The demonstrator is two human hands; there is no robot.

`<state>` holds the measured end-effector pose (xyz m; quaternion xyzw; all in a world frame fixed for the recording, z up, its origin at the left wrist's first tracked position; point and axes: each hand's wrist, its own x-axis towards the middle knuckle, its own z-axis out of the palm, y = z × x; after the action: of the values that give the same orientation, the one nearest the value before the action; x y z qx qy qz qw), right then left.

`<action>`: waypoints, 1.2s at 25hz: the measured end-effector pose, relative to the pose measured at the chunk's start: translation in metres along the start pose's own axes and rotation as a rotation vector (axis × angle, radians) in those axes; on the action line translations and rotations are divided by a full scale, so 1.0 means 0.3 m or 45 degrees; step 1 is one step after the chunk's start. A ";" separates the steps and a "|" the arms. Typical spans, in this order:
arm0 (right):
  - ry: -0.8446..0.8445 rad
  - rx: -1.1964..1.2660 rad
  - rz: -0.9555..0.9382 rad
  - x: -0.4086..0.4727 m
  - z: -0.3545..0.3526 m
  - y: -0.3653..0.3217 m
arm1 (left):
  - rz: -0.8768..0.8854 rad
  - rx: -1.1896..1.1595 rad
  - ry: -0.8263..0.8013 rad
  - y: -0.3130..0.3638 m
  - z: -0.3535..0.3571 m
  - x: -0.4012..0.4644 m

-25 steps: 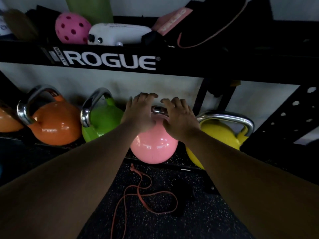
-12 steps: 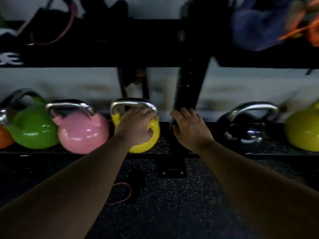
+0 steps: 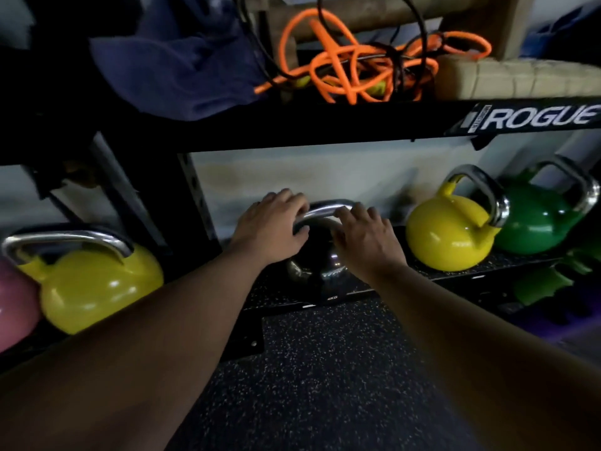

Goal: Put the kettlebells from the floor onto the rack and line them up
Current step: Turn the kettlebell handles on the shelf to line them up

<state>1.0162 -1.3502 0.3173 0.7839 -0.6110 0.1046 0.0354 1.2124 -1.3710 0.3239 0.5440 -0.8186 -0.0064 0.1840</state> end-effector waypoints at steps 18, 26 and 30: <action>-0.184 0.708 0.295 0.219 0.116 0.084 | -0.542 -0.622 -0.119 -0.047 0.248 0.194; -0.127 1.284 0.422 0.178 0.143 0.070 | -0.927 -1.165 0.037 0.071 0.276 0.227; -0.273 1.647 0.492 0.192 0.129 0.122 | -1.038 -1.247 0.199 0.156 0.317 0.211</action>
<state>0.9988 -1.4214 0.2889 0.5301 -0.5547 0.3751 -0.5202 1.1198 -1.4264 0.2637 0.6635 -0.4324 -0.4093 0.4531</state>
